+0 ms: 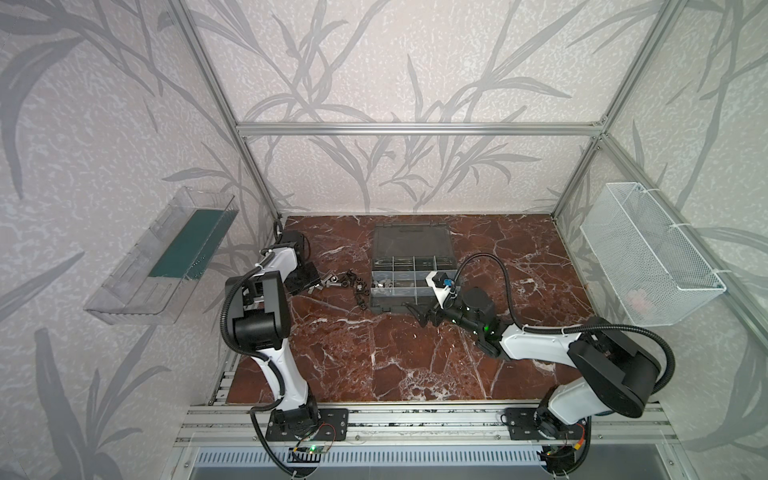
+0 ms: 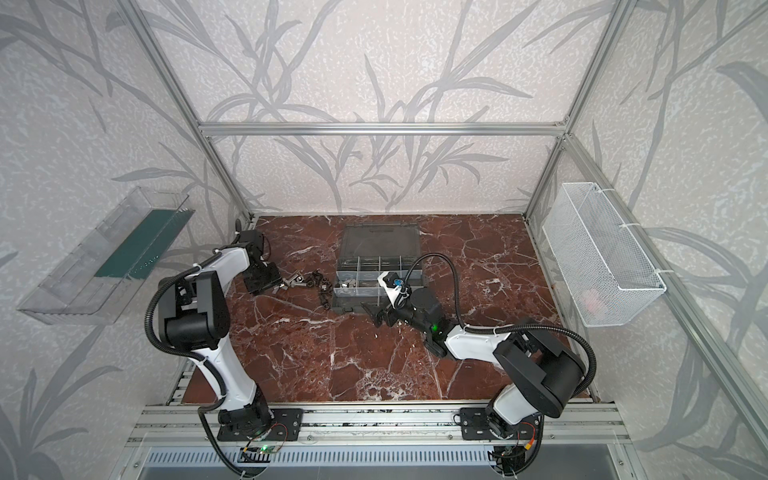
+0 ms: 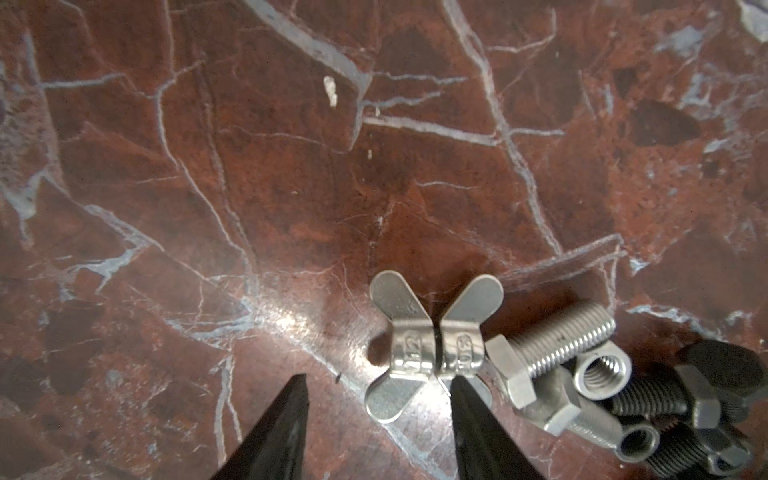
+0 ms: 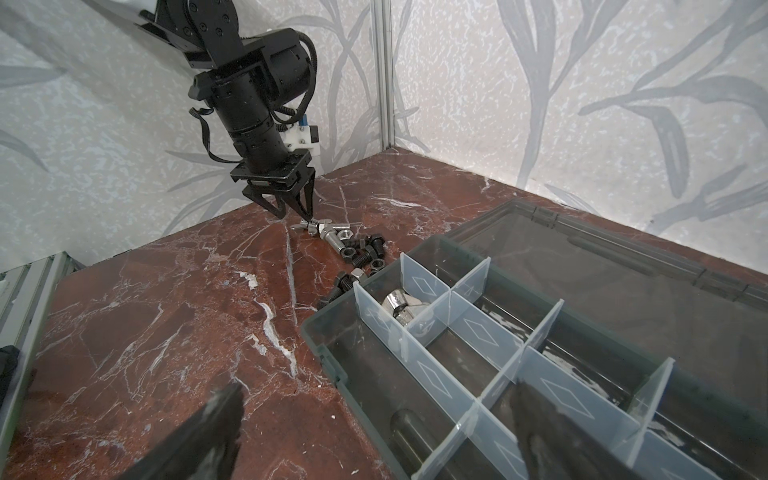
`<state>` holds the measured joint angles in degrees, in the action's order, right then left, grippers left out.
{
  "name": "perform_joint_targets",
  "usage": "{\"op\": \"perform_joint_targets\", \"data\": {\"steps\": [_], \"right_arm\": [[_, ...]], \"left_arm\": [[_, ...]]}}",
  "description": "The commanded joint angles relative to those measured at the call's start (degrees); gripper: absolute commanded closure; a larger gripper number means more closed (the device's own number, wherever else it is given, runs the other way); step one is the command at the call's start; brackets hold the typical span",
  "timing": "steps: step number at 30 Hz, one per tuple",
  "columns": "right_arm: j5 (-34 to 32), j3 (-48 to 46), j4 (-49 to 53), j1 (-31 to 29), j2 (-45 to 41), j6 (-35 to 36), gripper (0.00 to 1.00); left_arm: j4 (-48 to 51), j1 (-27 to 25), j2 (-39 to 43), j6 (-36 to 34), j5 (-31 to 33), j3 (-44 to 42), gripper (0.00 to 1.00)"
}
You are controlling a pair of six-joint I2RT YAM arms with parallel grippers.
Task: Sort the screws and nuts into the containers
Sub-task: 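Move the open left gripper back over the fastener pile, then close the left gripper on another silver wing nut and lift it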
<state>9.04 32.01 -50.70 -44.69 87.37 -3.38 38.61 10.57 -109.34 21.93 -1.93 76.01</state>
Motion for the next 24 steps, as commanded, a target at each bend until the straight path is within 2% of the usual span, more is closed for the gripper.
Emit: {"op": "perform_joint_targets", "data": {"steps": [1,16,24], "right_arm": [[0.02,1.3,-0.54,-0.42,-0.1,-0.47,0.01],[-0.25,0.91,-0.34,-0.41,-1.51,-0.14,0.01],[-0.29,0.86,-0.37,-0.41,-1.51,-0.22,0.01]], "left_arm": [[-0.76,0.07,-1.26,0.48,-0.68,-1.34,0.51],[-1.07,0.16,-2.79,-0.14,0.28,-1.52,0.71],[-0.83,0.19,-3.91,-0.49,0.4,-1.3,0.74]]}}
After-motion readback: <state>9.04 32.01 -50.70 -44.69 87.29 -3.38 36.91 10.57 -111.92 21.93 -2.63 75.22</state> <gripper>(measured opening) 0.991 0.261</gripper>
